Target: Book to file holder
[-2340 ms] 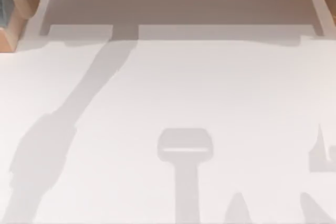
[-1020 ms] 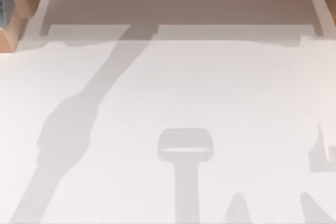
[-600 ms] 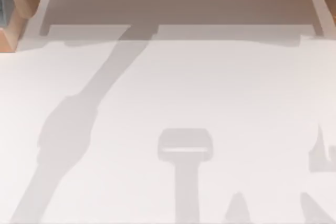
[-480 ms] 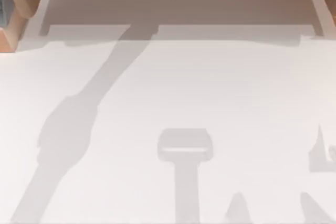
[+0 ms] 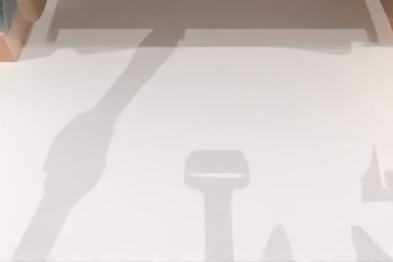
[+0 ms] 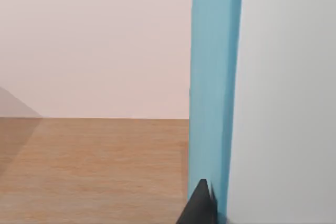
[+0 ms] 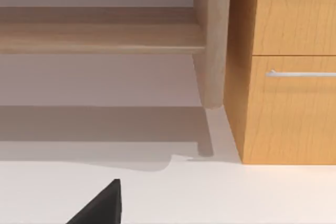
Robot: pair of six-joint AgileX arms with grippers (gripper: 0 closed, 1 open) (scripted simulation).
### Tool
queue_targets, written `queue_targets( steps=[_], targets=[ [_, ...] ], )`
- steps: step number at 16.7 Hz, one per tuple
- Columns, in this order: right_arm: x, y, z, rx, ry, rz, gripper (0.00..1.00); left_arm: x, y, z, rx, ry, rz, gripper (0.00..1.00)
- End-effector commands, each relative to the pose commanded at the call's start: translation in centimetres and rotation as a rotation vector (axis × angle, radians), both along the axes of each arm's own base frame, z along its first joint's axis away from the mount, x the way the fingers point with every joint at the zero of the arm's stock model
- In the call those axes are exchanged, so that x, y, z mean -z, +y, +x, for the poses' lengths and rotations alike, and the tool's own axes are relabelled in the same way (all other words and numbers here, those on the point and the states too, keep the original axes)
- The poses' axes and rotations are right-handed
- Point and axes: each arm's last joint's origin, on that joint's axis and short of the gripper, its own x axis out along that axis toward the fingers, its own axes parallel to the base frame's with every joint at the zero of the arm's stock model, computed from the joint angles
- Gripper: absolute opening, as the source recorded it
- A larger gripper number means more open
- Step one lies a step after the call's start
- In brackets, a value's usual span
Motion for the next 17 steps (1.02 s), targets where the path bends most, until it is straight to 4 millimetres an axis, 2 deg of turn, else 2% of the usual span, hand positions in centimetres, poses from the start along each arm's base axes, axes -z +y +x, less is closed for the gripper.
queue_targets(
  steps=[7,13,17],
  targets=[
    [0.0,0.0,0.0,0.0,0.0,0.0,1.0,-0.1,-0.1,-0.1,0.003,-0.001,0.001,0.0],
    [0.0,0.0,0.0,0.0,0.0,0.0,1.0,-1.4,-0.1,-0.1,0.003,-0.001,0.001,0.0],
    [0.0,0.0,0.0,0.0,0.0,0.0,1.0,-1.5,-0.1,-0.1,0.003,-0.001,0.001,0.0]
  ],
)
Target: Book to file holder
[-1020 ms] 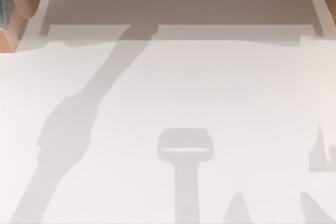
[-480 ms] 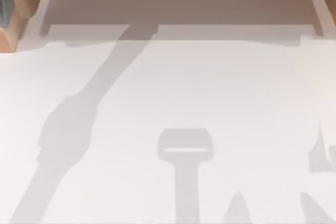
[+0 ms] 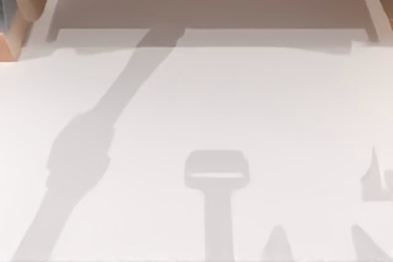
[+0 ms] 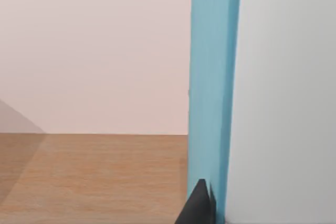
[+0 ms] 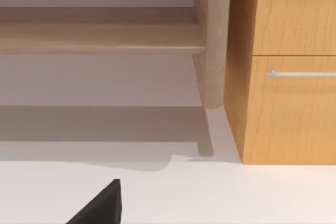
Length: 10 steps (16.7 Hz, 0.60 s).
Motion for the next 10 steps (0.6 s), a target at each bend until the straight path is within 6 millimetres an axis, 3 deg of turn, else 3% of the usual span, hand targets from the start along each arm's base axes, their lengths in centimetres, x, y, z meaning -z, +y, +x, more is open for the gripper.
queue_targets(
  steps=[5,7,10],
  targets=[
    [0.0,0.0,0.0,0.0,0.0,0.0,1.0,-0.8,1.2,0.0,0.008,-0.044,-0.017,0.0],
    [0.0,0.0,0.0,0.0,0.0,0.0,1.0,-1.5,3.1,0.4,0.013,-0.104,-0.033,0.0],
    [0.0,0.0,0.0,0.0,0.0,0.0,1.0,-2.4,7.6,1.3,0.008,-0.227,-0.039,0.0]
  ],
)
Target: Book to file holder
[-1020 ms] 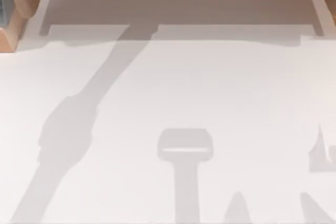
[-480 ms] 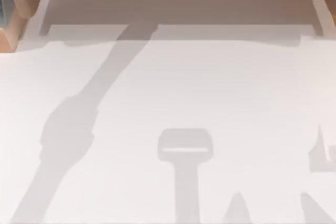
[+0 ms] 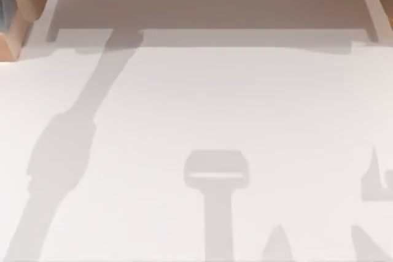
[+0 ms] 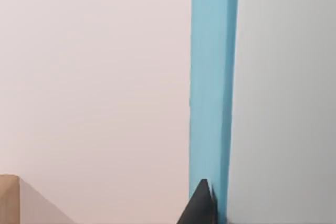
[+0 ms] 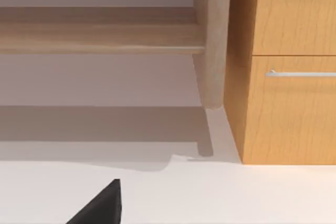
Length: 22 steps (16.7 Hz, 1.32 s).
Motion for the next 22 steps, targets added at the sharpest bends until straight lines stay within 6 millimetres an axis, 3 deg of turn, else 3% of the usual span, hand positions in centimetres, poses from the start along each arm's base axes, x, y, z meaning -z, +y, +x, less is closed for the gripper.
queue_targets(
  steps=[4,7,11,15,18,22],
  targets=[
    [0.0,0.0,0.0,0.0,0.0,0.0,1.0,0.1,8.6,1.1,-0.07,-0.172,0.069,0.0],
    [0.0,0.0,0.0,0.0,0.0,0.0,1.0,1.9,17.0,1.3,-0.189,-0.244,0.2,0.0],
    [0.0,0.0,0.0,0.0,0.0,0.0,1.0,7.4,29.3,-0.7,-0.39,-0.195,0.434,0.0],
    [0.0,0.0,0.0,0.0,0.0,0.0,1.0,14.7,39.7,-6.4,-0.566,-0.004,0.667,0.0],
    [0.0,0.0,0.0,0.0,0.0,0.0,1.0,20.4,44.2,-11.3,-0.631,0.188,0.815,0.0],
    [0.0,0.0,0.0,0.0,0.0,0.0,1.0,26.7,45.7,-16.2,-0.595,0.413,0.989,0.0]
  ],
)
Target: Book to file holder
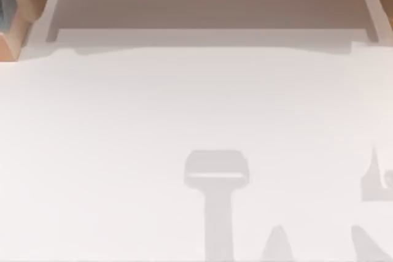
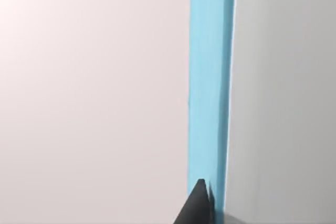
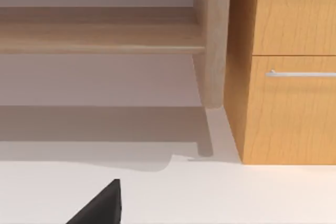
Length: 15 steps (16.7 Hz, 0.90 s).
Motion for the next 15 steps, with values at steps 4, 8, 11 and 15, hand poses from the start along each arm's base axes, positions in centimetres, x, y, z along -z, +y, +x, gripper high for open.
queue_targets(
  steps=[4,8,11,15],
  targets=[
    [0.0,0.0,0.0,0.0,0.0,0.0,1.0,3.9,-2.1,-1.1,0.085,0.212,0.102,0.0],
    [0.0,0.0,0.0,0.0,0.0,0.0,1.0,5.8,-5.9,1.1,0.259,0.352,0.239,0.0],
    [0.0,0.0,0.0,0.0,0.0,0.0,1.0,5.7,-9.3,3.9,0.4,0.395,0.365,0.0],
    [0.0,0.0,0.0,0.0,0.0,0.0,1.0,5.4,-12.8,6.4,0.532,0.411,0.479,0.0]
  ],
)
